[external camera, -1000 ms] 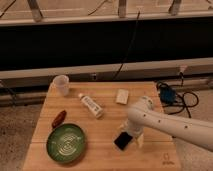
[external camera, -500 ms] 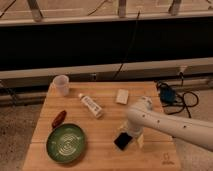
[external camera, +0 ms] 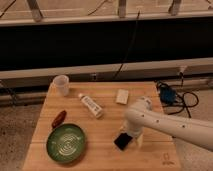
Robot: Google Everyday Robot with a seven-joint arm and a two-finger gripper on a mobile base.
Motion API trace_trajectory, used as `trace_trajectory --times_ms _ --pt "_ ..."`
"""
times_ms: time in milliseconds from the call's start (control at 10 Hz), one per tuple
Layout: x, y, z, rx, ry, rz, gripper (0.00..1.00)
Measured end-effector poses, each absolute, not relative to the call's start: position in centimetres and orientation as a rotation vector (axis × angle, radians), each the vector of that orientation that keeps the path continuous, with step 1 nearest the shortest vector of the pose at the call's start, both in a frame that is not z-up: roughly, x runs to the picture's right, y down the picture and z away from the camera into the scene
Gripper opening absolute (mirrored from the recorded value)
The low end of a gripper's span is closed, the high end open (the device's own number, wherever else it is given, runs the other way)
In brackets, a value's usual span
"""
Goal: Place the eraser on the white sponge
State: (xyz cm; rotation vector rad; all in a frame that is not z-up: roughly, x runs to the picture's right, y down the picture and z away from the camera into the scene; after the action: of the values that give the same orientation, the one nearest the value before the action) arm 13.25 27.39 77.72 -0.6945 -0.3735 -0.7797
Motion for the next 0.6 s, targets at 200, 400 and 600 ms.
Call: trace_trajectory --times_ms 200,400,600 --pt "13.27 27.50 77.76 -0.698 -0.373 -0.785 0.61" --pt "13.23 27.47 77.84 -0.697 -0.372 -0.789 0.41" --pt "13.25 27.41 77.73 -0.696 -0.370 -0.796 0.20"
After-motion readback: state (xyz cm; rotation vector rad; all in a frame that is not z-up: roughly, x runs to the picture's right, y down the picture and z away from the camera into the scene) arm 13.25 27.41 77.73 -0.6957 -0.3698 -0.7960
